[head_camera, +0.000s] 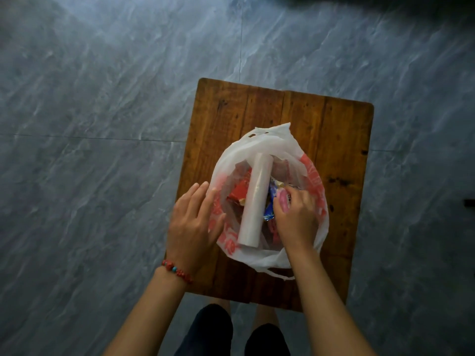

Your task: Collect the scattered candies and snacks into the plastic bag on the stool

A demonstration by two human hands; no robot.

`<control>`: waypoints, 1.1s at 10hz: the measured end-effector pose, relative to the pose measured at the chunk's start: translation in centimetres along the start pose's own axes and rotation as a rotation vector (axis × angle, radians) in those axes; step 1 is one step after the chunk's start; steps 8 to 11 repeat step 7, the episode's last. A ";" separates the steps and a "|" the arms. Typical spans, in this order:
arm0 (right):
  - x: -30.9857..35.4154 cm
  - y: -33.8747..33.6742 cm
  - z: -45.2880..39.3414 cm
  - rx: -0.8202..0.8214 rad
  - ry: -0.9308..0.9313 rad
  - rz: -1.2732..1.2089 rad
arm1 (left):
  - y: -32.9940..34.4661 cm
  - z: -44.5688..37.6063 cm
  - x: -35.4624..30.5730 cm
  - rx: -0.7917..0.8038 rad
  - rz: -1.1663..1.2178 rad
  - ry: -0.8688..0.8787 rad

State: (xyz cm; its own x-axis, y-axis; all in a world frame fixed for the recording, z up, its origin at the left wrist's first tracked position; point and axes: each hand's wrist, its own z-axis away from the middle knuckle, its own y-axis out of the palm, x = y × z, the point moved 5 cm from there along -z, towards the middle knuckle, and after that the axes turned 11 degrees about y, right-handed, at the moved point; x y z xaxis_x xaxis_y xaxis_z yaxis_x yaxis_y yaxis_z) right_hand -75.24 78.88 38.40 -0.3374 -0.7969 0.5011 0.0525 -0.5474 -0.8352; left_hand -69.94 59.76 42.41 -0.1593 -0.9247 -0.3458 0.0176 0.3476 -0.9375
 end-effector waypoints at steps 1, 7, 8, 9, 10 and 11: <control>-0.7 1.8 -0.4 0.064 0.005 0.083 | 0.3 0.6 0.6 0.029 -0.004 -0.033; 2.2 -6.4 3.7 0.037 -0.203 0.145 | -4.2 0.7 -1.5 0.121 0.001 0.013; 2.2 -6.4 3.7 0.037 -0.203 0.145 | -4.2 0.7 -1.5 0.121 0.001 0.013; 2.2 -6.4 3.7 0.037 -0.203 0.145 | -4.2 0.7 -1.5 0.121 0.001 0.013; 2.2 -6.4 3.7 0.037 -0.203 0.145 | -4.2 0.7 -1.5 0.121 0.001 0.013; 2.2 -6.4 3.7 0.037 -0.203 0.145 | -4.2 0.7 -1.5 0.121 0.001 0.013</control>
